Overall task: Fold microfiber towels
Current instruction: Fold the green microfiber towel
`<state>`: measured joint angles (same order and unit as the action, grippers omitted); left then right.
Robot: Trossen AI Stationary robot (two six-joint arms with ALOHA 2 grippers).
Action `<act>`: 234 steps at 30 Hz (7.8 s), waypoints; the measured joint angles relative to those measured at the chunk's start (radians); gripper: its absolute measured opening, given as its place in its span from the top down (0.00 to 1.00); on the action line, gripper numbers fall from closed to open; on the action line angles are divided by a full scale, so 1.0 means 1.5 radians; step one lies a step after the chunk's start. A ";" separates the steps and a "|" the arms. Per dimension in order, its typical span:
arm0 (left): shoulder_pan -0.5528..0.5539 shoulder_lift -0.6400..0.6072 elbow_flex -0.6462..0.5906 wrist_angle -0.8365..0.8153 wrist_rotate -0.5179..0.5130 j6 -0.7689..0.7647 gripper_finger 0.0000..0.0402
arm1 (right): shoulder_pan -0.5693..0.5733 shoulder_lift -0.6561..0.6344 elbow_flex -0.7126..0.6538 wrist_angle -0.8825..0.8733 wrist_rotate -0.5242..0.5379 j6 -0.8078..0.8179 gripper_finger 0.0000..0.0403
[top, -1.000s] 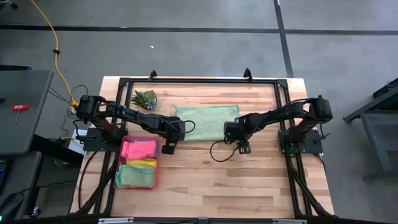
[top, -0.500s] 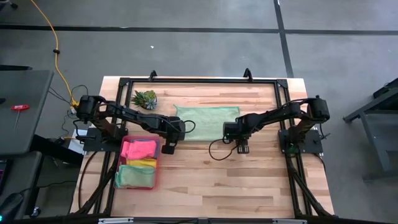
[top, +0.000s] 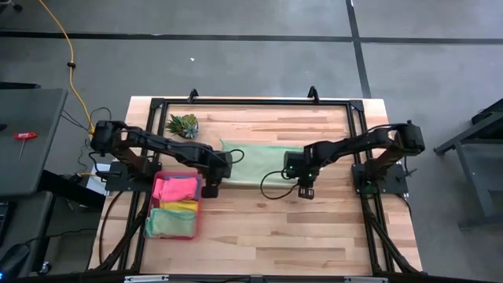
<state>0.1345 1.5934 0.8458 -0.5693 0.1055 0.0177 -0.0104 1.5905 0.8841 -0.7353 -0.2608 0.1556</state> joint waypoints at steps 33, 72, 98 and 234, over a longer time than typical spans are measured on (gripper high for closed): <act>0.152 -0.057 0.003 0.053 -0.061 -0.116 1.00 | -0.067 -0.117 0.000 -0.034 0.156 0.266 1.00; 0.154 0.014 0.002 0.144 -0.242 -0.167 0.99 | -0.067 -0.040 0.001 -0.021 0.273 0.398 1.00; 0.203 -0.004 0.023 0.099 -0.330 -0.076 0.63 | -0.137 -0.061 0.037 -0.051 0.399 0.283 0.49; 0.145 -0.014 -0.126 0.397 -0.033 -0.291 1.00 | -0.226 -0.247 -0.250 0.197 0.126 0.558 0.98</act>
<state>0.3523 1.5719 0.6566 0.0261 0.0562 -0.4196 -0.3490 1.2204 0.5098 -0.4400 -0.0724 0.9925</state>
